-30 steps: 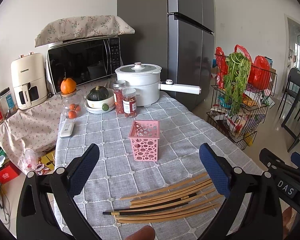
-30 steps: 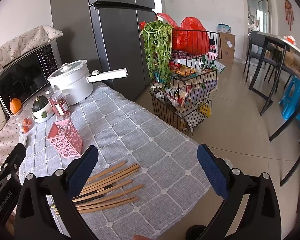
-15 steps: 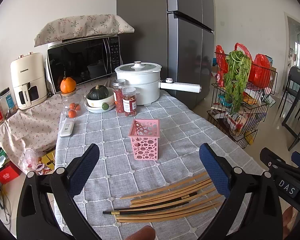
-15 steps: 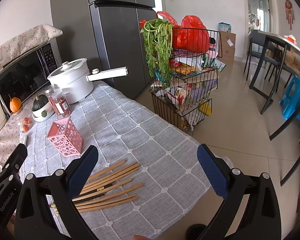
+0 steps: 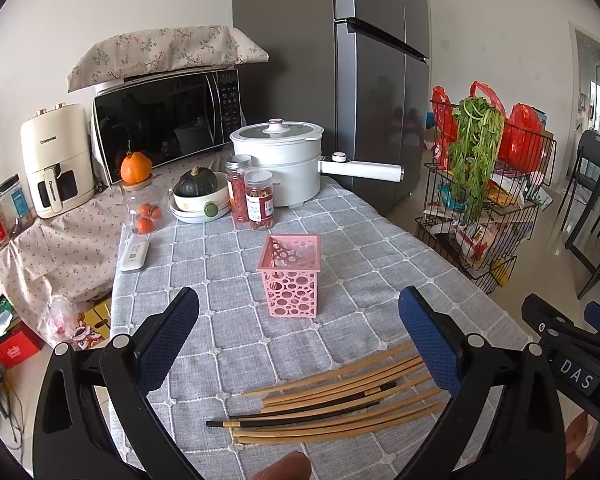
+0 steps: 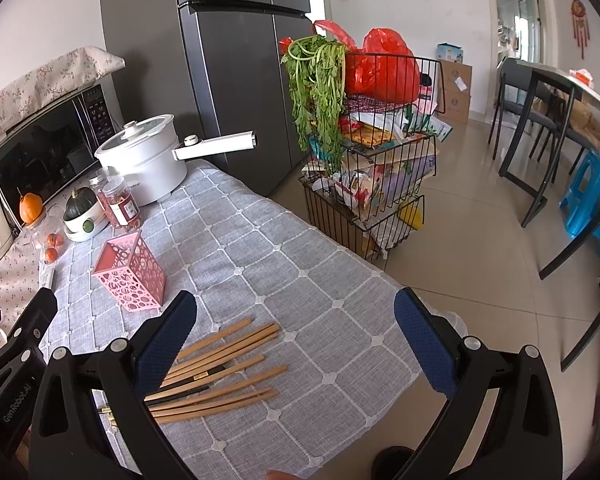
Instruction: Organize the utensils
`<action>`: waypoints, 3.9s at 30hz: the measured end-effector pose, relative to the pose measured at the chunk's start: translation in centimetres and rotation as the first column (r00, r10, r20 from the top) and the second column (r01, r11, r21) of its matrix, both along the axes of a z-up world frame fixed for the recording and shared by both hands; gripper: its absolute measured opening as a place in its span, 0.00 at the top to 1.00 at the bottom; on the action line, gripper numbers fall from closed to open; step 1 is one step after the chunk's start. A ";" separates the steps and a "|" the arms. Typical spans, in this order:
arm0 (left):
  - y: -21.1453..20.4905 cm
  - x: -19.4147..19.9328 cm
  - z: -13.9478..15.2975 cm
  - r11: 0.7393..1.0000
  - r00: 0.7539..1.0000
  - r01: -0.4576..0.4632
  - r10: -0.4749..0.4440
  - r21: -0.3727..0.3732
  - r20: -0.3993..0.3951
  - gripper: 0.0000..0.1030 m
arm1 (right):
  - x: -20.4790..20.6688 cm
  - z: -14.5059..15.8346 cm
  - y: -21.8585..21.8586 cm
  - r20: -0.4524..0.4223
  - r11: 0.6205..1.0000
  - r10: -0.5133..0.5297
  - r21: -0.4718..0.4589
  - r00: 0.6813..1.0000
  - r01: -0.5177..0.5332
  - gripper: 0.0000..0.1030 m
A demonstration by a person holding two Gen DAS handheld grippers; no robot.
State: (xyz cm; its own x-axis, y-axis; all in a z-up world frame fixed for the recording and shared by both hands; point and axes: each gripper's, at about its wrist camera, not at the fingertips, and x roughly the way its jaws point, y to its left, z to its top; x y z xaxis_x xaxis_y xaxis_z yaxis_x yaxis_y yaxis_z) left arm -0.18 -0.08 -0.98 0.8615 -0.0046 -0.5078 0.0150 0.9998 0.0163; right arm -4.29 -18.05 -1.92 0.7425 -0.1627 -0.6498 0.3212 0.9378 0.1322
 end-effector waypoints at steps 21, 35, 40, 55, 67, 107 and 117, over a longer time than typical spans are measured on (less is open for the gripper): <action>1.0 -0.8 -1.4 1.000 1.000 -0.006 0.006 0.009 -0.010 0.07 | 0.1 -0.1 -0.1 -0.007 1.000 -0.003 0.001 1.000 0.003 0.06; -0.5 5.3 -5.4 0.967 0.900 0.242 -0.254 -0.077 -0.355 0.07 | 1.4 -3.6 -8.7 -0.156 0.859 -0.072 0.493 0.985 0.141 0.06; -4.0 8.9 -8.7 0.933 0.777 0.357 -0.316 -0.031 -0.544 0.07 | 2.3 -8.4 -11.8 -0.272 0.651 -0.010 0.729 0.962 0.213 0.06; -10.3 14.6 -15.3 0.812 0.495 0.580 -0.290 0.064 -0.819 0.76 | 4.8 -14.7 -12.2 -0.412 0.388 0.165 0.862 0.896 0.325 0.07; -3.4 11.3 -9.6 0.854 0.699 0.521 -0.416 0.016 -0.582 0.86 | 7.1 -16.3 -8.2 -0.436 0.450 0.218 0.839 0.873 0.307 0.41; 10.8 -0.7 6.8 0.904 0.916 0.392 -0.400 -0.170 -0.012 0.94 | 4.1 -7.2 0.3 -0.308 0.691 0.111 0.708 0.945 0.150 0.94; 9.0 0.0 6.5 0.904 0.918 0.388 -0.397 -0.181 -0.014 0.94 | 5.0 -9.7 -3.3 -0.342 0.614 0.137 0.766 0.929 0.191 0.95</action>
